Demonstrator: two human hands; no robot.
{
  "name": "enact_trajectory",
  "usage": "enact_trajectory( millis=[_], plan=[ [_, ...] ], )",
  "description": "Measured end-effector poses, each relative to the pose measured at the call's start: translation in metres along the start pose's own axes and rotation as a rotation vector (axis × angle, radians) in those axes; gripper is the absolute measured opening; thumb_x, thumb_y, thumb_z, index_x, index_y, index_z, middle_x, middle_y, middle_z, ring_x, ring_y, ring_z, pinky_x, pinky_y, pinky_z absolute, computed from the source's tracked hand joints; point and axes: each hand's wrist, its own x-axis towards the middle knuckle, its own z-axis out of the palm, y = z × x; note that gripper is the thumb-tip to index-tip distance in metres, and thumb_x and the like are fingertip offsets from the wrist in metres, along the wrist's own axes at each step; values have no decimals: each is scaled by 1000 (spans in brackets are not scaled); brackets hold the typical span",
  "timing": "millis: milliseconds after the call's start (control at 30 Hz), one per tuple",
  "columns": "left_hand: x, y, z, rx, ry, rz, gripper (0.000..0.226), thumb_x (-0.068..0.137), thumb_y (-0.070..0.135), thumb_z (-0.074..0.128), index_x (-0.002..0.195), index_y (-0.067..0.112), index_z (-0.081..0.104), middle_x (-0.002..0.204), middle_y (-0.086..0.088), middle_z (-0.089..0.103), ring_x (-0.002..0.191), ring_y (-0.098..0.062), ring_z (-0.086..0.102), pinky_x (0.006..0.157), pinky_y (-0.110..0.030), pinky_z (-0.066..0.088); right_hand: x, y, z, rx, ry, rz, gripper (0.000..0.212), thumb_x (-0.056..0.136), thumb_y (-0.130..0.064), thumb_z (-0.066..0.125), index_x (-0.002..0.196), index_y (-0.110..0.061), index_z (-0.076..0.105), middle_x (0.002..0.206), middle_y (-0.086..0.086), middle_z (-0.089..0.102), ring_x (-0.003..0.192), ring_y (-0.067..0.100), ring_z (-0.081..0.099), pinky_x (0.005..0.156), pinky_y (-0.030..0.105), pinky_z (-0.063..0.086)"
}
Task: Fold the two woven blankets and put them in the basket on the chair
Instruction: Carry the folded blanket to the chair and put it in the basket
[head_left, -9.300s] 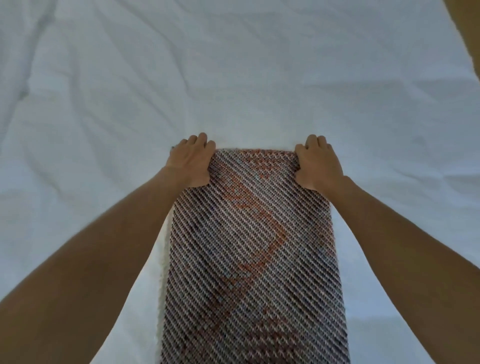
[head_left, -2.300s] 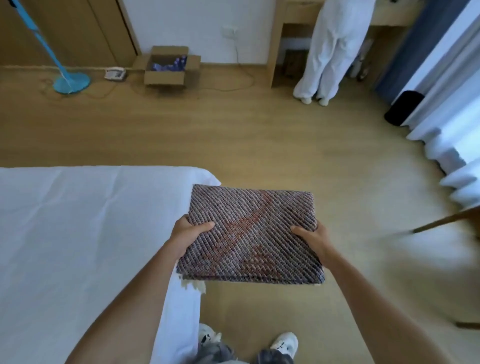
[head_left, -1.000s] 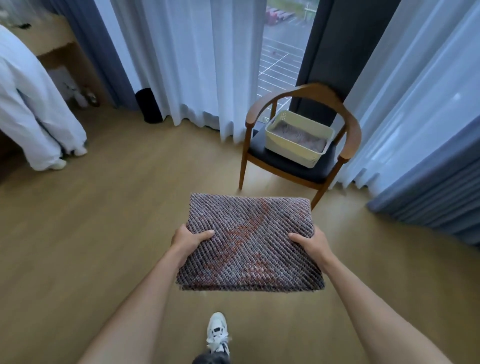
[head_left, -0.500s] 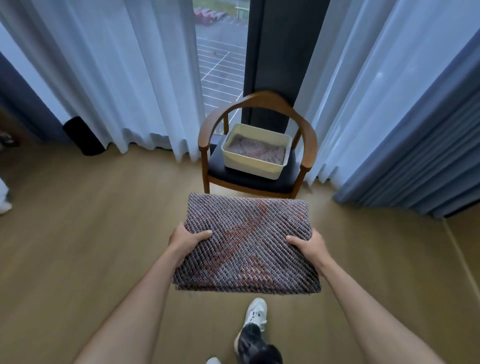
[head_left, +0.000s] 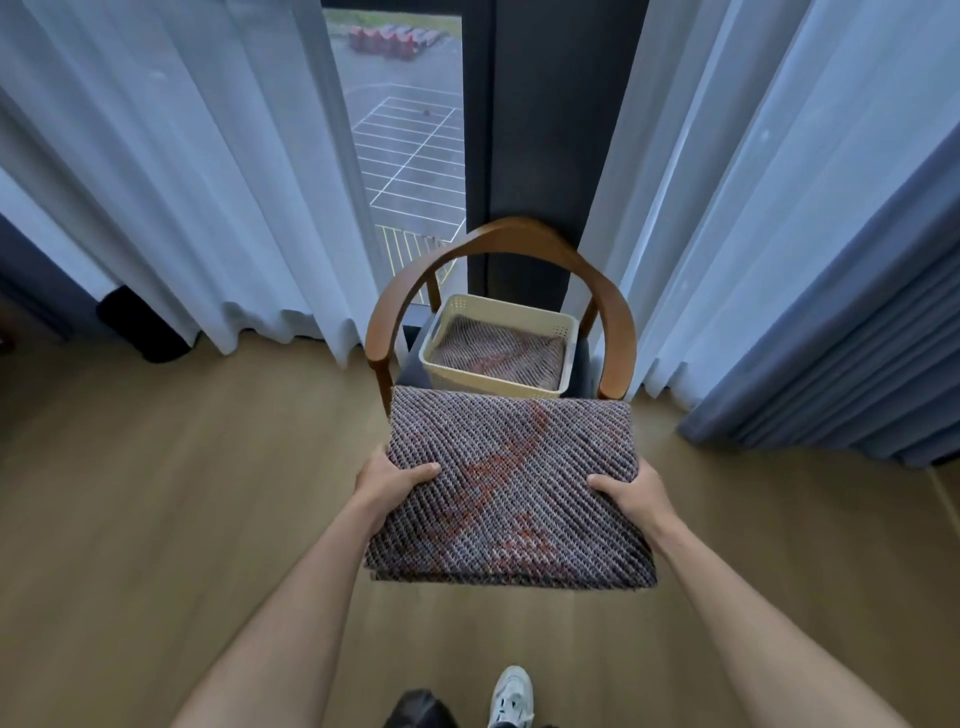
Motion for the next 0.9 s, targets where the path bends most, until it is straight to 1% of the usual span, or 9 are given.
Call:
enact_trajectory(
  millis=[233,367,433,467,533,633,800,900],
  plan=[
    [68,42,-3,39,-17,-12,70,60,33,87,119,18,54,112,-2,65,103,-24,62,97,-45,48,61,-40,17,3,8,15,54,68,-21,79,116,-15,54,109,5,65,98,25,63,93,47,49],
    [128,65,-11,57,-58,-39,76,53,38,87,117,19,50,114,-4,63,105,-26,61,97,-49,47,104,-66,34,2,13,35,56,69,-20,79,118,-15,52,111,4,64,101,25,61,96,47,47],
    [161,79,-14,65,-79,-33,84,48,42,87,119,19,49,118,-4,62,107,-26,60,98,-49,46,124,-83,44,2,21,41,58,70,-20,78,121,-15,50,110,2,63,103,24,60,98,46,46],
    [175,88,-15,64,-85,-34,86,49,42,87,122,18,49,120,-4,61,109,-26,59,100,-49,45,134,-92,48,8,28,46,58,71,-18,78,121,-16,49,109,1,62,104,24,59,99,46,45],
    [198,110,-17,71,-92,-28,84,59,34,88,129,15,46,123,-5,58,113,-27,56,102,-48,43,155,-109,55,14,47,59,58,72,-16,77,122,-16,47,108,1,61,103,24,59,99,45,44],
    [230,134,-21,87,-109,-31,73,68,26,85,128,11,45,122,-7,58,112,-27,56,102,-46,44,179,-130,66,8,76,104,57,71,-17,78,121,-14,50,111,4,63,101,25,60,97,46,46],
    [278,166,-22,152,-161,-30,69,71,26,83,128,11,46,122,-7,58,112,-27,57,102,-46,44,216,-152,75,3,98,170,59,70,-20,78,122,-14,50,113,3,62,100,23,59,96,42,46],
    [301,181,-15,179,-190,-38,72,69,30,83,128,11,47,122,-6,59,111,-26,57,101,-47,44,233,-162,73,11,105,181,57,73,-17,75,124,-13,49,109,1,60,98,20,56,94,37,44]
  ],
)
